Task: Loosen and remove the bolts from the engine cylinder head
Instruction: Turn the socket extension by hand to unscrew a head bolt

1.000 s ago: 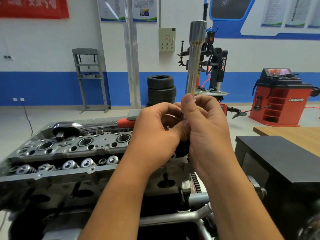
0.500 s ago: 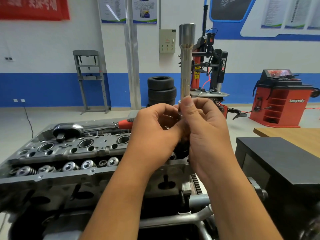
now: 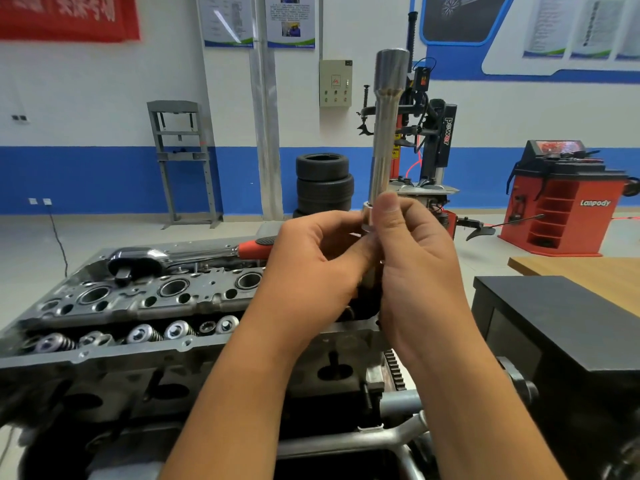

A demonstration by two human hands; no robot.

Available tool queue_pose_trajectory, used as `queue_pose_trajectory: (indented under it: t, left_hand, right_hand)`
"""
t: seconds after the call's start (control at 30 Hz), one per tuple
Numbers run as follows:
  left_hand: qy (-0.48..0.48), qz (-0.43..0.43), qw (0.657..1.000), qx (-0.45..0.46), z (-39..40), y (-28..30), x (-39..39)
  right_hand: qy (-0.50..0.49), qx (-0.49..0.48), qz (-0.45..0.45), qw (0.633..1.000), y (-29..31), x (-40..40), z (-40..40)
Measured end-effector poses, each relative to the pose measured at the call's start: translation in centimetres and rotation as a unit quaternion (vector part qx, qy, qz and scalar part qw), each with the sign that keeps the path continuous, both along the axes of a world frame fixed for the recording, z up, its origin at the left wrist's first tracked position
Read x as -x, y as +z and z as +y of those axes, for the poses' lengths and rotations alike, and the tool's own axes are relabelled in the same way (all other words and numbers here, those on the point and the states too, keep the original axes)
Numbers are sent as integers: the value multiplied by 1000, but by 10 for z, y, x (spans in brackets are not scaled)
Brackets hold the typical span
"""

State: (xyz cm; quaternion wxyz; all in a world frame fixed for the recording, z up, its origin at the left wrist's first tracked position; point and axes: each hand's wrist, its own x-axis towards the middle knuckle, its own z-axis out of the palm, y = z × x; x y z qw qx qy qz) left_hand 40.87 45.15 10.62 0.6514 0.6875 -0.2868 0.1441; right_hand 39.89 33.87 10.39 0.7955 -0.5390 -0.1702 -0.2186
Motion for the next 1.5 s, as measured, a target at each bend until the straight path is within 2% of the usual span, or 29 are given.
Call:
queue_pose_trajectory:
  t: [0.1, 0.27, 0.43, 0.57, 0.67, 0.83, 1.07, 1.27, 1.5]
  left_hand:
    - [-18, 11, 1000, -1, 1, 1, 1]
    - [48, -3, 999, -22, 1, -2, -3]
    - [-27, 15, 999, -12, 4, 0, -1]
    - [20, 10, 1000, -10, 0, -1, -2]
    - [58, -11, 998, -20, 0, -3, -3]
    - [-18, 11, 1000, -12, 3, 0, 0]
    - [49, -5, 999, -17, 1, -1, -2]
    - [-17, 16, 1000, 12, 2, 1, 1]
    - [47, 3, 999, 3, 0, -2, -3]
  right_hand:
    - [13, -13, 13, 1000, 1, 1, -1]
    - [-5, 0, -8, 1000, 0, -1, -2]
    - [12, 10, -2, 1000, -1, 1, -1]
    - [8, -10, -3, 1000, -1, -2, -2]
    - [-4, 13, -15, 1000, -2, -2, -1]
    - [8, 24, -10, 1000, -1, 1, -1]
    - [-1, 17, -9, 1000, -2, -2, -1]
    - [42, 5, -6, 999, -1, 1, -3]
    - [16, -16, -13, 1000, -1, -3, -2]
